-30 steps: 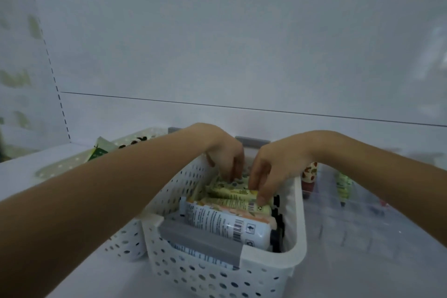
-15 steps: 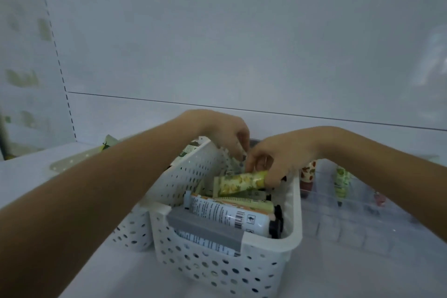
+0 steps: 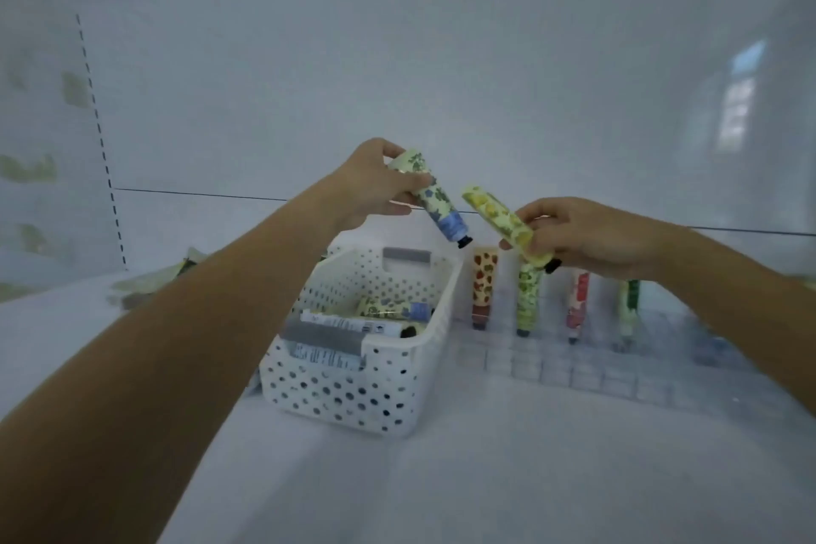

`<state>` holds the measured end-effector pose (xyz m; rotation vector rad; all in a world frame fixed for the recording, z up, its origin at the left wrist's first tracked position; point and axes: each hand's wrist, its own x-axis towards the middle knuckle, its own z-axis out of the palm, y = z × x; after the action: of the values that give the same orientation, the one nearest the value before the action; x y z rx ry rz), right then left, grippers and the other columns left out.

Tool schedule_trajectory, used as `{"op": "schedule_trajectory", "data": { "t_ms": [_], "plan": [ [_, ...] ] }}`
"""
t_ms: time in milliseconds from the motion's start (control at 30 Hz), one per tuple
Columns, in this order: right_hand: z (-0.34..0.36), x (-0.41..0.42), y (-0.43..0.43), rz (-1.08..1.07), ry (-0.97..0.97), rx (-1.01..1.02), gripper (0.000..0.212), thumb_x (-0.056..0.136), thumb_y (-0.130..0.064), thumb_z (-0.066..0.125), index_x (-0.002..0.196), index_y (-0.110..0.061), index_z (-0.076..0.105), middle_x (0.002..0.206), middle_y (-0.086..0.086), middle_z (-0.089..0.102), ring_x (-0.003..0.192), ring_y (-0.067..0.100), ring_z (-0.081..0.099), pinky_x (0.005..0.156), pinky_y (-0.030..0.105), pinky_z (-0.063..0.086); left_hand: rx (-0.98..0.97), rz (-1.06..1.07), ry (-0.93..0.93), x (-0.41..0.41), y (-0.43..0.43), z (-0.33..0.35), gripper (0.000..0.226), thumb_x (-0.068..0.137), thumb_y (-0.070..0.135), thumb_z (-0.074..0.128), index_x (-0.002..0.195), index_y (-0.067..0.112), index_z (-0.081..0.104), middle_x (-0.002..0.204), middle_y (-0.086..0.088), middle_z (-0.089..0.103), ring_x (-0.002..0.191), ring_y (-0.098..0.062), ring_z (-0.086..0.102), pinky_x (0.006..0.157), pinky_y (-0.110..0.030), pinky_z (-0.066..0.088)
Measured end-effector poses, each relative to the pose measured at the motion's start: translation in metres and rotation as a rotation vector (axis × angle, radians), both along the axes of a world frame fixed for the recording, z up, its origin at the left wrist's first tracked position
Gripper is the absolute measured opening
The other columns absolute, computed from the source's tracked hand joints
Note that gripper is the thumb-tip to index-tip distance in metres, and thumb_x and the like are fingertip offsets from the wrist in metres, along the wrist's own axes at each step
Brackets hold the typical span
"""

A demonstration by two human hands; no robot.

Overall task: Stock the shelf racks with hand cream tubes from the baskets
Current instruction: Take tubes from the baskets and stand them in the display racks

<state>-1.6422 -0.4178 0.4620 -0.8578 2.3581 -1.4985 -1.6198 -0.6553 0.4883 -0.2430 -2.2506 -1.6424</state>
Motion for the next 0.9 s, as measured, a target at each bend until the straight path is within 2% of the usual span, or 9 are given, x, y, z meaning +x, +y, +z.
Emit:
{"op": "schedule_trajectory", "data": {
  "t_ms": [133,267,367,433,500,567,667,767,900],
  "plan": [
    [-0.019,0.027,0.037,-0.078,-0.144,-0.28,0.025,0.09,0.003,0.045,0.102,-0.016,0.057,0.087,0.004,0.072,0.071,0.013,0.069,0.059,0.025,0.056,0.026,-0.07,0.02,0.019,0.045,-0.009,0.036,0.085,0.012,0.065,0.107,0.015,0.038,0.088,-0.008,0.065,0.062,-0.014,0.063,0.066,-0.025,0.055],
    [-0.04,0.053,0.074,-0.17,-0.226,-0.428,0.028,0.089,0.005,0.033,0.093,-0.007,0.058,0.085,0.008,0.067,0.066,0.015,0.069,0.06,0.028,0.058,0.049,-0.153,0.003,0.028,0.099,-0.027,0.034,0.087,0.013,0.063,0.109,0.021,0.038,0.081,-0.006,0.064,0.054,-0.011,0.06,0.063,-0.025,0.054],
    [-0.054,0.067,0.103,-0.255,-0.307,-0.514,0.023,0.091,-0.001,0.033,0.095,-0.005,0.055,0.081,0.009,0.067,0.063,0.017,0.069,0.057,0.03,0.057,0.076,-0.231,-0.01,0.033,0.143,-0.045,0.02,0.09,0.013,0.059,0.1,0.02,0.043,0.077,-0.006,0.063,0.05,-0.01,0.06,0.056,-0.024,0.053],
    [-0.062,0.074,0.122,-0.345,-0.327,-0.571,0.016,0.093,-0.006,0.037,0.098,-0.005,0.053,0.079,0.01,0.068,0.063,0.02,0.069,0.055,0.03,0.057,0.095,-0.255,-0.014,0.033,0.171,-0.056,0.011,0.092,0.014,0.056,0.088,0.019,0.047,0.076,-0.006,0.06,0.056,-0.015,0.058,0.059,-0.027,0.052],
    [-0.071,0.08,0.141,-0.422,-0.281,-0.551,0.011,0.093,-0.007,0.044,0.097,-0.006,0.053,0.078,0.008,0.069,0.068,0.02,0.071,0.056,0.03,0.057,0.099,-0.265,-0.032,0.03,0.197,-0.066,0.012,0.093,0.016,0.054,0.082,0.019,0.049,0.076,-0.005,0.058,0.059,-0.016,0.054,0.06,-0.028,0.05],
    [-0.082,0.086,0.161,-0.487,-0.243,-0.511,0.007,0.09,-0.006,0.054,0.097,-0.008,0.055,0.082,0.007,0.066,0.072,0.02,0.071,0.055,0.03,0.056,0.126,-0.282,-0.067,0.028,0.222,-0.075,0.006,0.094,0.017,0.051,0.088,0.017,0.05,0.078,-0.004,0.055,0.059,-0.014,0.052,0.055,-0.024,0.05],
    [-0.093,0.095,0.193,-0.602,-0.216,-0.46,0.017,0.083,-0.01,0.066,0.098,-0.01,0.057,0.083,0.004,0.066,0.073,0.016,0.069,0.055,0.028,0.056,0.173,-0.329,-0.13,0.026,0.257,-0.085,0.006,0.093,0.015,0.053,0.097,0.018,0.05,0.08,-0.002,0.054,0.062,-0.011,0.052,0.049,-0.02,0.05],
    [-0.097,0.102,0.222,-0.726,-0.171,-0.434,0.03,0.078,-0.014,0.072,0.104,-0.011,0.056,0.09,0.004,0.067,0.07,0.012,0.067,0.051,0.025,0.054,0.173,-0.389,-0.171,0.025,0.287,-0.091,0.015,0.088,0.01,0.058,0.095,0.022,0.051,0.083,-0.004,0.054,0.068,-0.014,0.053,0.067,-0.031,0.053],
    [-0.1,0.102,0.25,-0.847,-0.053,-0.366,0.041,0.077,-0.021,0.073,0.108,-0.008,0.051,0.089,0.004,0.063,0.06,0.008,0.064,0.043,0.018,0.049,0.138,-0.405,-0.135,0.018,0.318,-0.1,0.017,0.087,0.009,0.06,0.098,0.019,0.052,0.081,-0.004,0.051,0.062,-0.012,0.051,0.057,-0.022,0.049]
  ]
}}
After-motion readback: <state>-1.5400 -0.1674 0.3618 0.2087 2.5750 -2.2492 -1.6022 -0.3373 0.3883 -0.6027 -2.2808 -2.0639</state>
